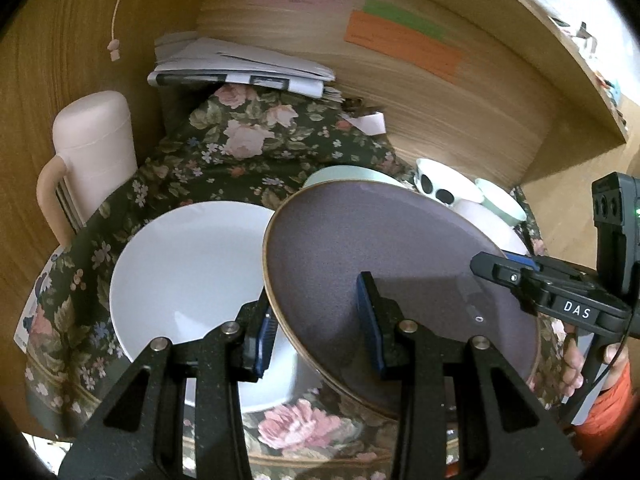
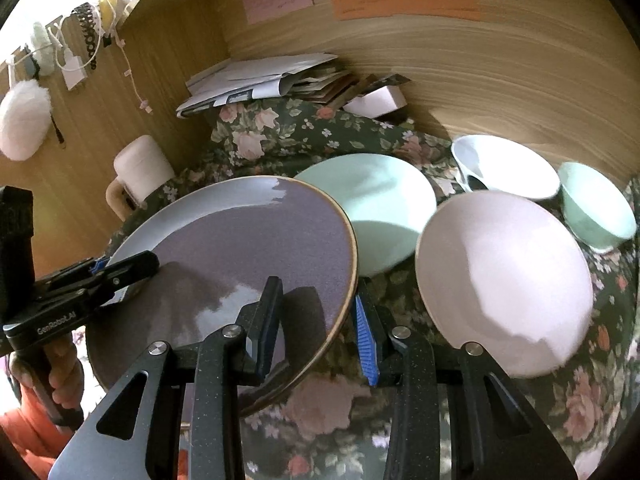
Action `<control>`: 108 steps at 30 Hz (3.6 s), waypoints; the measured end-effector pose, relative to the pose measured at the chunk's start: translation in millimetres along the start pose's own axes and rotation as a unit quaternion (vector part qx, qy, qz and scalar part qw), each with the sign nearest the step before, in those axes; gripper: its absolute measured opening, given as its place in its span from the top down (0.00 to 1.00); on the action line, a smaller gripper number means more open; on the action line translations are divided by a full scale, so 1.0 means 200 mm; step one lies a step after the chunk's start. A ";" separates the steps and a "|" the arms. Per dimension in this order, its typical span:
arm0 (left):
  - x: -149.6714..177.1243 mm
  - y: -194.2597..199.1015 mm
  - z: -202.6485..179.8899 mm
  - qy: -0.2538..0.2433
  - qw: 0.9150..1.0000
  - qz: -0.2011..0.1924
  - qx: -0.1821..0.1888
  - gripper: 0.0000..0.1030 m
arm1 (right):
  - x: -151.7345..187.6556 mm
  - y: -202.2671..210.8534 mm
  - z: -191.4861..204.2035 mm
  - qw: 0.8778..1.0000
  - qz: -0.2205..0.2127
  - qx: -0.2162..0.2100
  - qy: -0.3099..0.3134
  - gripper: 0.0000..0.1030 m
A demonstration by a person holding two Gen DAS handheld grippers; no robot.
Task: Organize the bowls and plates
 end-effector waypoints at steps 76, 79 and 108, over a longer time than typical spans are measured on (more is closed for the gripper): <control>0.06 -0.03 -0.14 -0.044 0.999 -0.019 -0.022 0.32 | 0.15 0.18 -0.10 0.998 -0.032 0.044 -0.018 0.47; 0.03 0.00 -0.08 -0.035 0.998 -0.030 -0.040 0.27 | 0.09 0.15 -0.04 0.999 -0.034 0.035 -0.003 0.46; 0.05 -0.03 0.61 0.048 0.988 -0.003 -0.146 0.22 | -0.09 -0.52 0.35 0.991 0.097 -0.048 0.078 0.46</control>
Point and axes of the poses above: each gripper's, at about its wrist camera, not at the fingertips, and y roughly against the way its jaws point, z to its left, x to its underside, the point moved 4 cm from there along -y, roughly the way its jaws point, and after that the axes turned 4 degrees about y, right-handed, at the moved point
